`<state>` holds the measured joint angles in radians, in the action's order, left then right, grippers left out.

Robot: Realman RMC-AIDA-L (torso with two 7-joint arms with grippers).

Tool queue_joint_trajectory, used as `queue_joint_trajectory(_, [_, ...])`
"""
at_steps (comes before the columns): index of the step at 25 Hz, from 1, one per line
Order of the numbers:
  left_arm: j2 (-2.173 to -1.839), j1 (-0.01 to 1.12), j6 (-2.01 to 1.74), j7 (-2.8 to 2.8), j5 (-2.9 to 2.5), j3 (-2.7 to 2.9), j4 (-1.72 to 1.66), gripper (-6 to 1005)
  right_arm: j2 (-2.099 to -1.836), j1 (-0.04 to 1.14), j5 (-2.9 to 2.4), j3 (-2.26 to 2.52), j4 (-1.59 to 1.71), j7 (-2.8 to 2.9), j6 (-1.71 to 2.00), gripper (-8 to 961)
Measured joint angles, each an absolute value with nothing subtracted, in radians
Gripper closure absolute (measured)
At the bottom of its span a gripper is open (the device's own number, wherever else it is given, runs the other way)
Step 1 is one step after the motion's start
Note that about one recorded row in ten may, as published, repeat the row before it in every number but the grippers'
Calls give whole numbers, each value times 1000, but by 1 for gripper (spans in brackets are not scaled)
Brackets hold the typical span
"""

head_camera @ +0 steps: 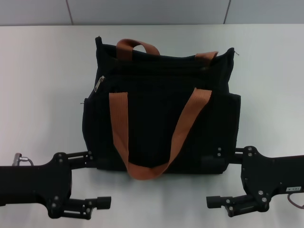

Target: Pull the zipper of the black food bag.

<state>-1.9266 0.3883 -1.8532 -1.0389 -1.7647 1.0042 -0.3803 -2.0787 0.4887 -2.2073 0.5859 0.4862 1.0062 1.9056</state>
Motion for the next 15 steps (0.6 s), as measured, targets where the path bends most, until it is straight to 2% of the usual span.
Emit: queue_joint_trajectory(15, [-1928, 387, -1877, -1049, -1789, 1003, -386, 172, -2078, 478, -2209, 588, 488, 1006, 1919, 139])
